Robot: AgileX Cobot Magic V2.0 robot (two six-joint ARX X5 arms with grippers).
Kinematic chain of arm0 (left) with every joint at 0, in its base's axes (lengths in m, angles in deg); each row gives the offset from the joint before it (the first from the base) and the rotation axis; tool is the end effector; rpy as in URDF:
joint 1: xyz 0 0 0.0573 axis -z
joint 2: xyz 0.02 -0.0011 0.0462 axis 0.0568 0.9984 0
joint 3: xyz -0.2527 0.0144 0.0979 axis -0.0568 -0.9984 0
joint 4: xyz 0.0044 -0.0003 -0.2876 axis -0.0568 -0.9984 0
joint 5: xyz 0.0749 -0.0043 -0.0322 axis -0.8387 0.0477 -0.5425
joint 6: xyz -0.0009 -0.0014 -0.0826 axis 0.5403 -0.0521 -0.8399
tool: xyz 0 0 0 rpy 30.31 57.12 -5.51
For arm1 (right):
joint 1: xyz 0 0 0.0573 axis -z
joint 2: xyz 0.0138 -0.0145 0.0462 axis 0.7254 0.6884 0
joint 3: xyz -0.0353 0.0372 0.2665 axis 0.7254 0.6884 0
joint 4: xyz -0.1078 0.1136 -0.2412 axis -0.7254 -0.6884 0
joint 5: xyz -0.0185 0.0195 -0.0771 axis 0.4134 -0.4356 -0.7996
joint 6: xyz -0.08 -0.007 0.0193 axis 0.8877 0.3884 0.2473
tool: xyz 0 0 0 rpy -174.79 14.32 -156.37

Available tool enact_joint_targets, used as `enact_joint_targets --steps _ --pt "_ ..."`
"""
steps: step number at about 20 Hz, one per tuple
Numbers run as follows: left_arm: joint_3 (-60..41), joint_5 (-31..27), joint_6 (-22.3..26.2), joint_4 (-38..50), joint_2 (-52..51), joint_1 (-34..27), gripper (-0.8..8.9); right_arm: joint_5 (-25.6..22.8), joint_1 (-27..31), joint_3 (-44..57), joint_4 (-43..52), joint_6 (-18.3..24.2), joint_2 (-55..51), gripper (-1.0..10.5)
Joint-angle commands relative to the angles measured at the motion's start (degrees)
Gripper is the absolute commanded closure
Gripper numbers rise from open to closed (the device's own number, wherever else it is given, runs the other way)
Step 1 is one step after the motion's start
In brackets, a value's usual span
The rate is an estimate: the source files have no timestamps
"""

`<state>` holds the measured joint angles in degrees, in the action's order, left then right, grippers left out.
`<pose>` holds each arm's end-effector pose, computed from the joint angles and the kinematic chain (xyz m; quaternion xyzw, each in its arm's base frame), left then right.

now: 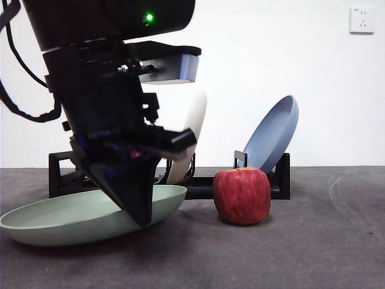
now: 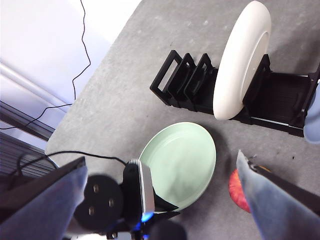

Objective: Take the green plate from the plate rack,put the plate on the table,take the apple from the table,put the apple in the plate

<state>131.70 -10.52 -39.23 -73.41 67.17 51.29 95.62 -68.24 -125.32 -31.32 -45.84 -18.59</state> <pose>0.1998 -0.2614 0.1310 0.2401 0.4813 -0.2936 0.7902 0.2334 0.1302 0.3777 0.1444 0.3205 0.3781 0.8564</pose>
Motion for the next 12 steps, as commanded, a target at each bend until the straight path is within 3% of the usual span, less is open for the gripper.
enact_joint_targets --steps 1,2,5,12 --pt "-0.68 4.59 -1.53 -0.15 0.7 -0.98 8.08 -0.15 -0.07 -0.24 0.22 0.85 -0.02 4.5" --pt "-0.68 5.07 -1.55 -0.17 0.61 -1.38 8.03 -0.15 -0.04 -0.24 0.22 0.85 -0.02 4.5" --pt "-0.68 5.27 -1.79 -0.17 0.61 -2.03 6.68 -0.15 -0.04 -0.24 0.22 0.87 -0.02 4.5" --pt "-0.57 5.25 -1.86 -0.31 -1.18 -2.6 6.06 -0.17 -0.07 -0.24 -0.24 1.07 -0.02 4.5"
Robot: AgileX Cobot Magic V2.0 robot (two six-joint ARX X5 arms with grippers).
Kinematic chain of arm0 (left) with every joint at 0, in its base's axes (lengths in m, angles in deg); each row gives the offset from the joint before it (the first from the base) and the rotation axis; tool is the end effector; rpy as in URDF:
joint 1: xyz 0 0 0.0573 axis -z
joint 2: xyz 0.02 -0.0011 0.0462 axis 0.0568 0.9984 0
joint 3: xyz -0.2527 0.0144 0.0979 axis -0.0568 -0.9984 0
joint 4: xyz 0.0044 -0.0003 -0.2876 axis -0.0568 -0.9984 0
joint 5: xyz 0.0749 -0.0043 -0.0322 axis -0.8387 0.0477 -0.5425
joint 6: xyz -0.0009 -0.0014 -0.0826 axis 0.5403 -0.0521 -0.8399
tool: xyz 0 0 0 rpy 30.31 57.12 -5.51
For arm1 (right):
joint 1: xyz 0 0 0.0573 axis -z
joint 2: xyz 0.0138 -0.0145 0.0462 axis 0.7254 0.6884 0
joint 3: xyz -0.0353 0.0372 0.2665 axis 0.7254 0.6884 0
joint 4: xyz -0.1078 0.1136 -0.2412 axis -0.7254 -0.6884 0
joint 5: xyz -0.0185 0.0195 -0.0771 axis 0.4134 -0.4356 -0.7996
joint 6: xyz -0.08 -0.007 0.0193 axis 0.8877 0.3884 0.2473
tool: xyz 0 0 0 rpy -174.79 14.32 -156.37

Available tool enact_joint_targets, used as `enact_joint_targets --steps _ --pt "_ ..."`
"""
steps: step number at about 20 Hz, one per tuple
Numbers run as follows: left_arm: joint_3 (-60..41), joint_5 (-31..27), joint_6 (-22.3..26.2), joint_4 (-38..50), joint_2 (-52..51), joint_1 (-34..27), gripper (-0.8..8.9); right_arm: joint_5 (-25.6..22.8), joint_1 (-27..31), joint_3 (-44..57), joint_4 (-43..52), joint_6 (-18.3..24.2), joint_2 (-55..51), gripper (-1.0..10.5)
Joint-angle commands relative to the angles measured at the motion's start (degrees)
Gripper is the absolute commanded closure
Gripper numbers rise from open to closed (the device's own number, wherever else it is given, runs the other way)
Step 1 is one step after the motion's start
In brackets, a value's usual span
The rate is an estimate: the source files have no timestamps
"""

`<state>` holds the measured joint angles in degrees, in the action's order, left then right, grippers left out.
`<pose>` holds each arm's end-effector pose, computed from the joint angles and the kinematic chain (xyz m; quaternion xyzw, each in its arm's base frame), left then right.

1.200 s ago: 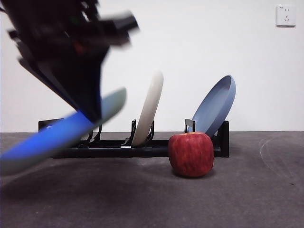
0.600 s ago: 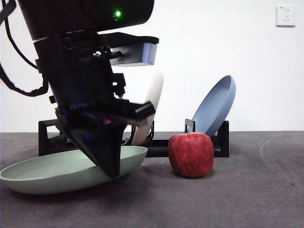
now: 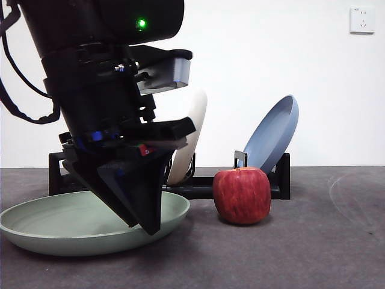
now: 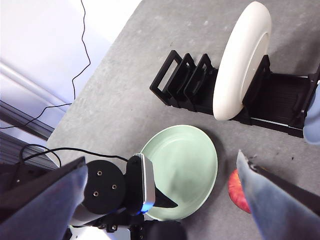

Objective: Take the green plate from the plate rack,put the plate on the table,take the apple from the table,put the apple in the plate

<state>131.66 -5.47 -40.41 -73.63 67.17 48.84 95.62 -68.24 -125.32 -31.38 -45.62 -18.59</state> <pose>0.2058 -0.2560 0.1299 0.2027 0.5050 -0.3042 0.7819 0.2333 0.1301 0.3776 0.1428 0.3203 0.3786 0.8566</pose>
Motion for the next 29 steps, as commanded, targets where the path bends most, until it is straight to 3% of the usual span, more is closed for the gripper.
enact_joint_targets --steps 1,4,9,14,20,26,29 --pt "-0.48 0.2 -0.83 -0.13 -2.84 -0.15 5.54 -0.17 -0.07 -0.24 -0.79 1.86 -0.02 4.5" --pt "1.53 -0.09 -1.05 -3.06 -9.55 -0.15 5.51 -3.34 -0.04 -0.24 -3.48 5.42 -0.02 4.5" --pt "14.34 0.26 -0.5 -17.59 -23.32 -0.15 5.53 -14.67 -0.07 -0.22 -14.4 11.37 0.11 4.5" --pt "26.86 0.83 1.53 -34.53 -32.87 -0.15 5.53 -15.43 -0.44 -0.04 -22.84 14.23 2.21 4.5" --pt "29.46 12.41 3.8 -42.69 -41.68 -0.15 5.53 -18.43 -6.99 -0.02 -17.49 14.05 13.09 4.5" --pt "29.46 13.25 3.78 -45.86 -45.42 -0.15 5.53 -25.24 -12.46 -0.02 -5.03 11.32 27.23 4.5" --pt "29.46 13.22 3.82 -45.86 -45.42 -0.15 5.53 -25.44 -13.55 -0.02 -1.2 10.29 32.94 4.5"
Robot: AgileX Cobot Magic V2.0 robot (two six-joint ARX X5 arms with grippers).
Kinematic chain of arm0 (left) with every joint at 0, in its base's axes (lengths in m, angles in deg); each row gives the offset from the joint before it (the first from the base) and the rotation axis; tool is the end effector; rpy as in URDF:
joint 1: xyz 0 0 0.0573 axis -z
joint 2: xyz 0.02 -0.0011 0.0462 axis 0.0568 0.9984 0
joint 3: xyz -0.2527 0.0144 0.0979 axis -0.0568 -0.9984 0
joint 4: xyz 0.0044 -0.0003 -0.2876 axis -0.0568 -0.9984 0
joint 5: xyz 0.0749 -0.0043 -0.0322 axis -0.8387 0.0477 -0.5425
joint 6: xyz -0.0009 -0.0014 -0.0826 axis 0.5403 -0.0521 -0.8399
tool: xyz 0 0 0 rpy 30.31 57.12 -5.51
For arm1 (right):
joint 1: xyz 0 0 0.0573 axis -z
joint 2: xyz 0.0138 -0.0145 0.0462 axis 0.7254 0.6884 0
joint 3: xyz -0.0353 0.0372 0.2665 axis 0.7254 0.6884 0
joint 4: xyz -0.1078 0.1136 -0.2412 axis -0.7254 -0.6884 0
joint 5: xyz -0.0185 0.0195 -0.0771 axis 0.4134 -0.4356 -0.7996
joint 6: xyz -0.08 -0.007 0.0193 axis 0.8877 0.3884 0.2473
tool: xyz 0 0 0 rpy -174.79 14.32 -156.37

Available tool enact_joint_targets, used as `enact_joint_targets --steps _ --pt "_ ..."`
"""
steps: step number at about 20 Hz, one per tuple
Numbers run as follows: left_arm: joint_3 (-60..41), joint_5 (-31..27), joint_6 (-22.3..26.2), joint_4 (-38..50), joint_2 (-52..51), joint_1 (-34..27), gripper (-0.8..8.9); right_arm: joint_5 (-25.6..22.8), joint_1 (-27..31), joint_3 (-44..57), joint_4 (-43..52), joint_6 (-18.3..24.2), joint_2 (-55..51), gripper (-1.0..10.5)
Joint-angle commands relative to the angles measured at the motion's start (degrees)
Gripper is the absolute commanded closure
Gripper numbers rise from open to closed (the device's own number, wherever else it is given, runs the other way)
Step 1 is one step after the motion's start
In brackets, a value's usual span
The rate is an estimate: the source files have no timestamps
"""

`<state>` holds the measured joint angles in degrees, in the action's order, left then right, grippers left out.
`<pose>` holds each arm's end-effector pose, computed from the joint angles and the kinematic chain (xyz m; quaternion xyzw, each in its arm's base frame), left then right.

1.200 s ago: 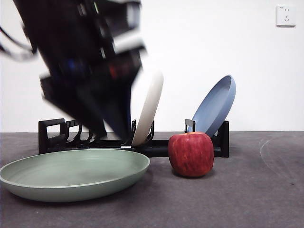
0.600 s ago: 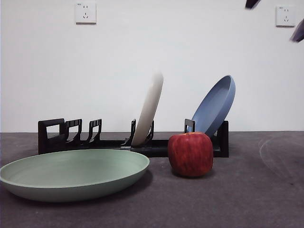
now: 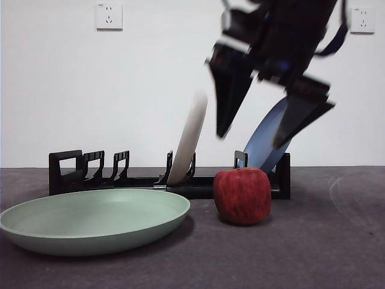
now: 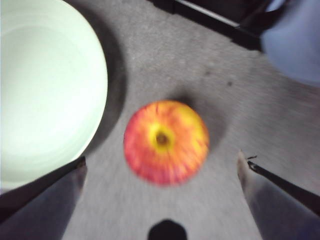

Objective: Take the green plate from the plate rack,put the plate on the table,take the apple from the table,put the apple in the plate

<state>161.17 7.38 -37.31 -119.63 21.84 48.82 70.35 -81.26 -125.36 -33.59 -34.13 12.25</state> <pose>0.0616 -0.0959 0.4269 0.0823 0.3191 -0.4646 0.8219 0.3012 0.2159 0.2032 -0.1020 0.5206 0.2645 0.8053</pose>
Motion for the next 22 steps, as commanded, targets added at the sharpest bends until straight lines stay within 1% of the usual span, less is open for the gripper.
enact_joint_targets --steps 1,5,8,9,12,13,14,16,18,19,20,22 --pt "-0.04 0.35 0.72 0.17 0.04 -0.13 5.53 -0.15 -0.81 0.02 1.62 -1.53 3.63 4.5" --pt "-0.04 -0.63 0.87 0.15 0.04 -0.13 5.53 -0.98 -2.01 0.02 2.38 -1.77 8.11 4.5" --pt "-0.04 -1.36 0.87 0.17 0.04 -0.13 5.53 -1.9 -2.32 0.02 2.45 -2.1 9.07 4.5" --pt "-0.04 -1.38 0.87 0.22 0.04 -0.13 5.53 -2.14 -2.34 0.02 2.45 -2.56 9.07 5.1" --pt "-0.04 -1.36 0.87 0.2 0.04 -0.13 5.53 -2.56 -2.32 0.0 1.29 -2.47 9.05 8.4" --pt "-0.04 -1.36 0.85 0.22 0.04 -0.13 5.53 -3.63 -2.32 0.0 1.03 -2.47 9.05 9.2" --pt "-0.04 -1.38 0.87 0.22 0.04 -0.13 5.53 -4.52 -2.32 0.0 0.92 -2.47 9.05 9.7" --pt "-0.04 -1.36 0.85 0.22 0.04 -0.13 5.53 -5.84 -2.32 -0.15 0.9 -2.49 8.96 9.6" --pt "-0.04 -1.36 0.87 0.2 0.04 -0.13 5.53 -5.7 -2.32 -0.77 0.0 -2.49 8.07 9.6" --pt "-0.04 -1.36 0.9 0.17 0.04 -0.13 5.53 -5.49 -2.32 -1.86 -1.9 -2.45 7.26 9.6" --pt "-0.04 -1.51 0.94 0.17 0.04 -0.13 5.53 -4.98 -2.32 -3.28 -4.02 -2.29 6.51 9.6" --pt "-0.04 -4.74 1.18 -0.04 0.04 -0.13 5.53 -1.97 -2.32 -7.61 -9.16 -1.31 4.76 9.6"
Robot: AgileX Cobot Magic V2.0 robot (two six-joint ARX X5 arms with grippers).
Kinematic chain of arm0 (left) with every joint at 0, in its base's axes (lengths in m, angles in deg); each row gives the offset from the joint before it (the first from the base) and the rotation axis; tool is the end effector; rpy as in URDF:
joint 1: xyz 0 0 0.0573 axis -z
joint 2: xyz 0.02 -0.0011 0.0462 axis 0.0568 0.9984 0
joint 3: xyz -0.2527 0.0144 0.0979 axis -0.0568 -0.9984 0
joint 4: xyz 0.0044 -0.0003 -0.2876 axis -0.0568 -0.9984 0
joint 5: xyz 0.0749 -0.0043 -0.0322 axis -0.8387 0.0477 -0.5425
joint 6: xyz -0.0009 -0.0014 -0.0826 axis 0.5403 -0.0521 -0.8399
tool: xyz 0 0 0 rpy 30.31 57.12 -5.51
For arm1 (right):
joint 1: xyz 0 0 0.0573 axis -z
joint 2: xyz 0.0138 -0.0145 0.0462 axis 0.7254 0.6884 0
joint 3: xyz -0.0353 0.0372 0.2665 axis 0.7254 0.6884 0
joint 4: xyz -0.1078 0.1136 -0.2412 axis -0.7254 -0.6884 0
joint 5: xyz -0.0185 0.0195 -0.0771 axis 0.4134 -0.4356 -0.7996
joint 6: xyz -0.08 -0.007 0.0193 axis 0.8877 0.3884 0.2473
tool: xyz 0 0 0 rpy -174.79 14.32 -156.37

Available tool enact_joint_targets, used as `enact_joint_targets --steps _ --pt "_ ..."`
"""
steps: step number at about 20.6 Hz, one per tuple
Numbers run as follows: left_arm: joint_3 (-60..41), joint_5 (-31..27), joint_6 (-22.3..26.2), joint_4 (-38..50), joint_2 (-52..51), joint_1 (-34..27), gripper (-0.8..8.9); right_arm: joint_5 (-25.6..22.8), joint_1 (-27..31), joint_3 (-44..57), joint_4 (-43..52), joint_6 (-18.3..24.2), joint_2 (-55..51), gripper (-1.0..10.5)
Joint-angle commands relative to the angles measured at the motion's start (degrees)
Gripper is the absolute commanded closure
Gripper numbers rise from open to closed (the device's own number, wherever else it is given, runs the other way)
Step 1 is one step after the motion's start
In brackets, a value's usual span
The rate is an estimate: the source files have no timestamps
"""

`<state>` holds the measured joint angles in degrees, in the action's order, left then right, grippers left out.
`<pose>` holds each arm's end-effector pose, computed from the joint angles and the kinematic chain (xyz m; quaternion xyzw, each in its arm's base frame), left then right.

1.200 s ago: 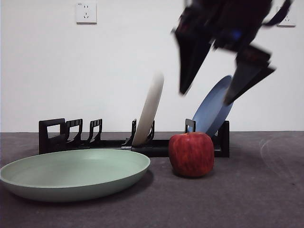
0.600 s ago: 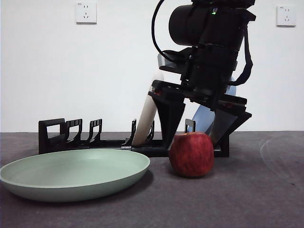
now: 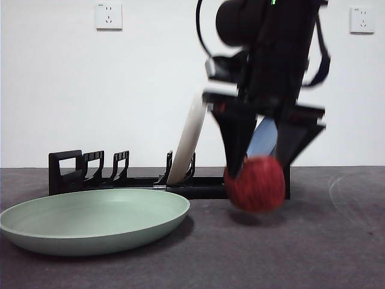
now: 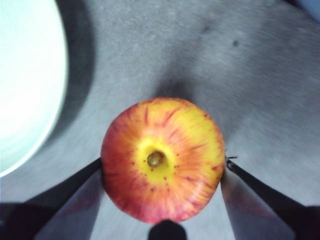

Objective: Take the green plate from the plate rack,put the plate on the table,take the apple from the table,put the apple in the plate

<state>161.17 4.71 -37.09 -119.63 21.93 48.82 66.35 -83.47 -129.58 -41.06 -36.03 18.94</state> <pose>0.0647 -0.0946 0.4265 0.0907 0.3153 -0.4460 0.8327 0.3013 0.2279 0.1796 -0.1408 0.5831 0.2240 0.7681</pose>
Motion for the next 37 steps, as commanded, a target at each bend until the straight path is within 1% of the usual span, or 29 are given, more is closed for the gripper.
enact_joint_targets --steps 1,3,5,6,7,10,12,15,17,23,29,33,37 --pt "-0.04 -3.43 1.16 -0.17 -0.04 -0.13 5.54 4.44 -0.11 -6.29 -4.59 1.36 -2.91 9.6" --pt "-0.04 -3.34 2.49 -0.22 -0.04 -0.13 5.63 9.18 -0.17 -11.87 -8.66 1.53 -4.5 9.6" --pt "-0.07 -3.34 3.34 -0.42 -0.04 -0.13 5.63 14.12 -0.68 -17.25 -10.6 1.55 -5.31 9.6" --pt "-0.07 -3.34 3.48 -0.5 -0.04 -0.13 5.63 15.28 -1.42 -19.58 -11.02 1.53 -5.31 9.6" --pt "-0.07 -3.34 3.48 -0.59 -0.04 -0.13 5.63 15.37 -2.38 -22.05 -10.99 1.51 -5.31 9.6" --pt "-0.37 -3.8 3.96 -0.7 -0.04 -0.13 5.63 15.34 -6.6 -26.25 -8.72 0.96 -4.79 9.6" --pt "-1.7 -5.7 4.13 -0.74 -0.11 -0.13 5.63 14.8 -9.97 -27.3 -6.01 0.76 -4.0 9.6" --pt "-4.96 -6.49 4.98 -0.79 -0.63 -0.22 5.63 11.15 -14.16 -27.43 -2.71 -0.15 -1.92 9.6" --pt "-6.73 -7.74 4.98 -0.79 -1.38 -0.57 5.63 9.9 -15.56 -27.43 -1.38 -0.7 -0.07 9.6" --pt "-7.58 -7.43 4.22 -0.81 -4.02 -1.27 5.63 7.23 -15.56 -27.43 -1.16 -1.11 8.85 9.6" --pt "-7.56 -7.41 3.85 -0.81 -5.66 -1.27 5.63 7.19 -15.56 -27.43 -1.46 -1.11 18.56 9.6" --pt "-7.56 -7.43 3.65 -0.81 -5.97 -1.27 5.63 7.02 -15.56 -27.43 -1.77 -1.11 22.16 9.6" --pt "-7.58 -7.43 3.67 -0.81 -5.97 -1.27 5.63 6.78 -15.56 -27.43 -1.64 -1.11 22.91 9.6"
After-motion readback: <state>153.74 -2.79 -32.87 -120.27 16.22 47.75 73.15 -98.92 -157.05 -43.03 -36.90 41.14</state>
